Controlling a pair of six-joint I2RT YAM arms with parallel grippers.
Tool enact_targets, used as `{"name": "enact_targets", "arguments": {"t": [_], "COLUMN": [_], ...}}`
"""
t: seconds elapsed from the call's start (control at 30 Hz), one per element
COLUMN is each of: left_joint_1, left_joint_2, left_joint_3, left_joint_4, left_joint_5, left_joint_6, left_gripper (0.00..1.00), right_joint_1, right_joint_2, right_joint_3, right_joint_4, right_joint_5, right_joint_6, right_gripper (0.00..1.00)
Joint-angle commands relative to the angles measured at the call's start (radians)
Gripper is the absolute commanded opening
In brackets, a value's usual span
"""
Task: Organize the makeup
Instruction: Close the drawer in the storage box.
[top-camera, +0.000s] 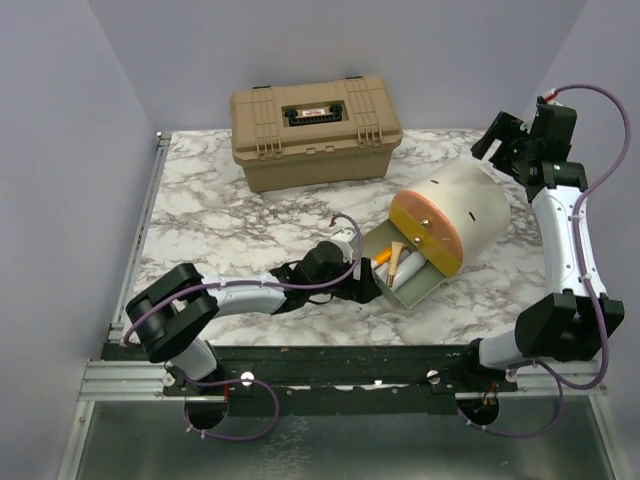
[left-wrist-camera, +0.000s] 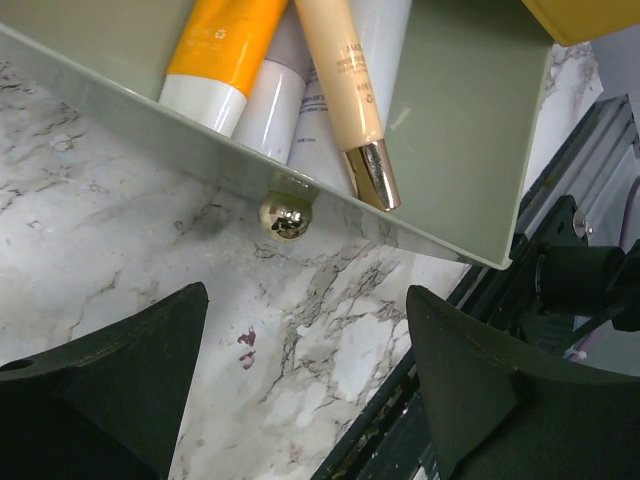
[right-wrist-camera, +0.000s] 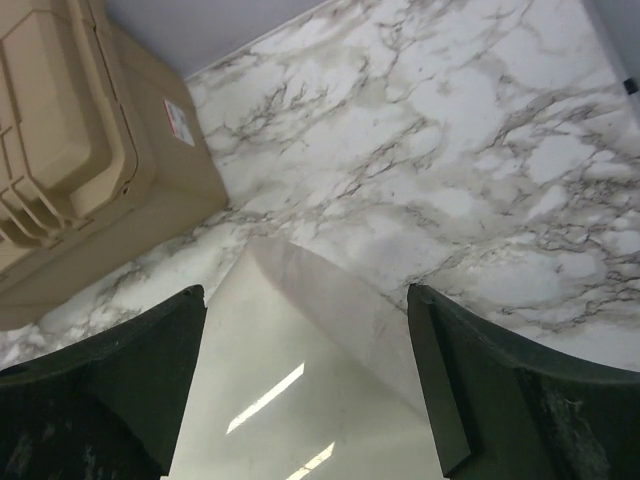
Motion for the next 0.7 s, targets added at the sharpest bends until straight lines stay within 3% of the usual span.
{"name": "enact_targets", "arguments": {"t": [0.0,0.47,0.67], "left_joint_1": [-0.010,-0.011,-0.012], "left_joint_2": [0.017,0.114,0.186], "left_joint_3": [0.006,0.036,0.098], "left_joint_4": [0.049,0.168,0.206], "left_joint_5": [0.012,-0.030,-0.013], "left_joint_6": [0.010,0.006,0.039], "left_gripper": [0.81,0.41,0.36], "right_joint_1": [-0.078,-0.081,-0.082], "right_joint_2": [0.024,0.019,-0.015], "right_joint_3": [-0.032,-0.177,-0.241], "right_joint_4": [0.019,0.048,0.070], "right_joint_5": [-0.307,-0.462,-0.483], "right_joint_6": [0.045,-0.005,-0.021], "right_gripper": [0.88,0.91,0.91]}}
